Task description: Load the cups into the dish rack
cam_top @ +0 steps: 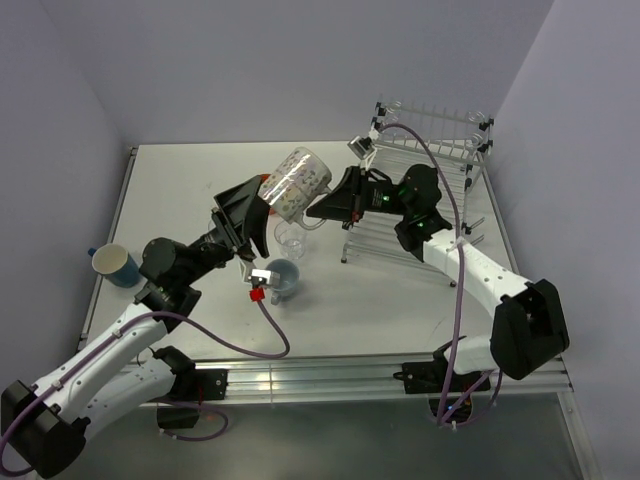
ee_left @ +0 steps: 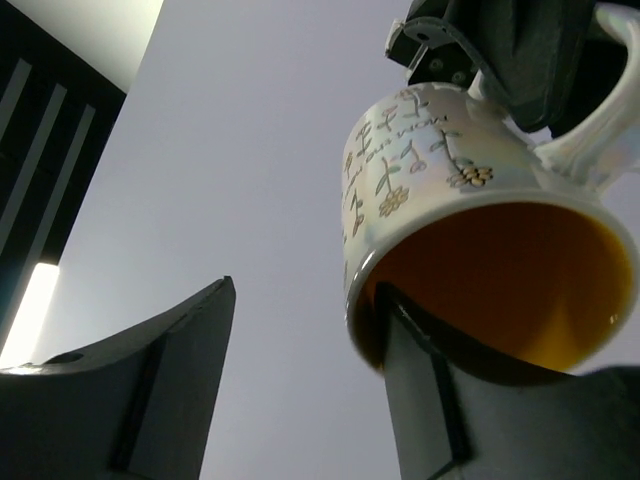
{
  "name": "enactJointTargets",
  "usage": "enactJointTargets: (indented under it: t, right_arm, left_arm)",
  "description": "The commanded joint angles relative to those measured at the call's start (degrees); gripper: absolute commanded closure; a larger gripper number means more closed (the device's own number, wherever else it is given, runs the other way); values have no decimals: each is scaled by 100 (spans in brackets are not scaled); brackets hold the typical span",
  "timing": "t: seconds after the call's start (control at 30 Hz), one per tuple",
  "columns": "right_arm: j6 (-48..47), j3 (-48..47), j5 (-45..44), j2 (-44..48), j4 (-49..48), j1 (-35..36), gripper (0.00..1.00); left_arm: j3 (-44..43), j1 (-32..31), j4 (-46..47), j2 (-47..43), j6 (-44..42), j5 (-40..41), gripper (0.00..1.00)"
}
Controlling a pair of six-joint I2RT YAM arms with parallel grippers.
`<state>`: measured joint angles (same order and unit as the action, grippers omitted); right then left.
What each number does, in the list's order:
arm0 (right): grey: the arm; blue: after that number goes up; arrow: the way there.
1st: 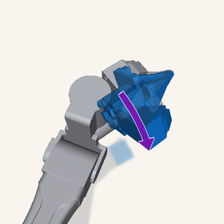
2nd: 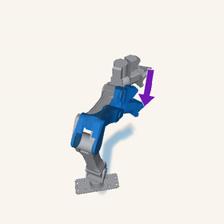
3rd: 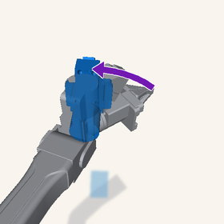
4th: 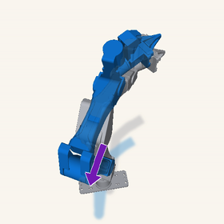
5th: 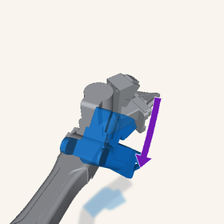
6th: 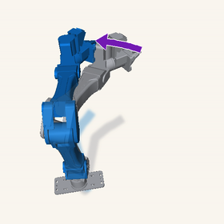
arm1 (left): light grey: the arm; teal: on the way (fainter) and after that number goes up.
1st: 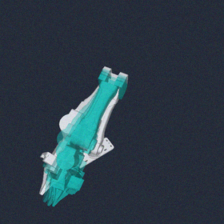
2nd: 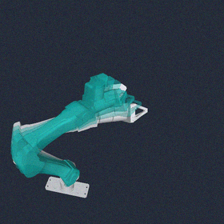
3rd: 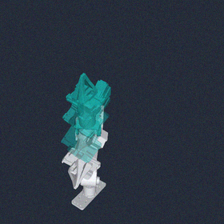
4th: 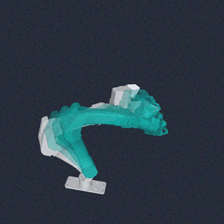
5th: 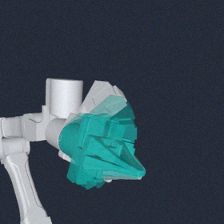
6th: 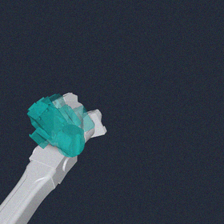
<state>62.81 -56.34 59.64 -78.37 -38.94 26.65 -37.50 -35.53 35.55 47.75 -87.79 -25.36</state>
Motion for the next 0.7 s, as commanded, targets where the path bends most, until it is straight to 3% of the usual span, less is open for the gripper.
enactJointTargets:
  t: [0.0,0.27,0.43,0.5,0.67]
  right_arm:
    - [-66,105,-145,585,-562,-353,100]
    - [-821,676,-128,1165,78,-1064,100]
    - [-2382,896,-233,1929,1817,-1601,100]
    - [-3426,896,-627,2306,2946,-1846,100]
    - [-5022,1053,-2278,3080,4104,-2182,100]
  left_arm:
    - [-39,37,646,-81,-160,251,34]
    - [119,37,830,-37,-72,304,15]
    - [216,37,1032,50,270,523,11]
    - [208,29,1033,68,507,760,11]
    - [181,-7,727,-46,964,1270,11]
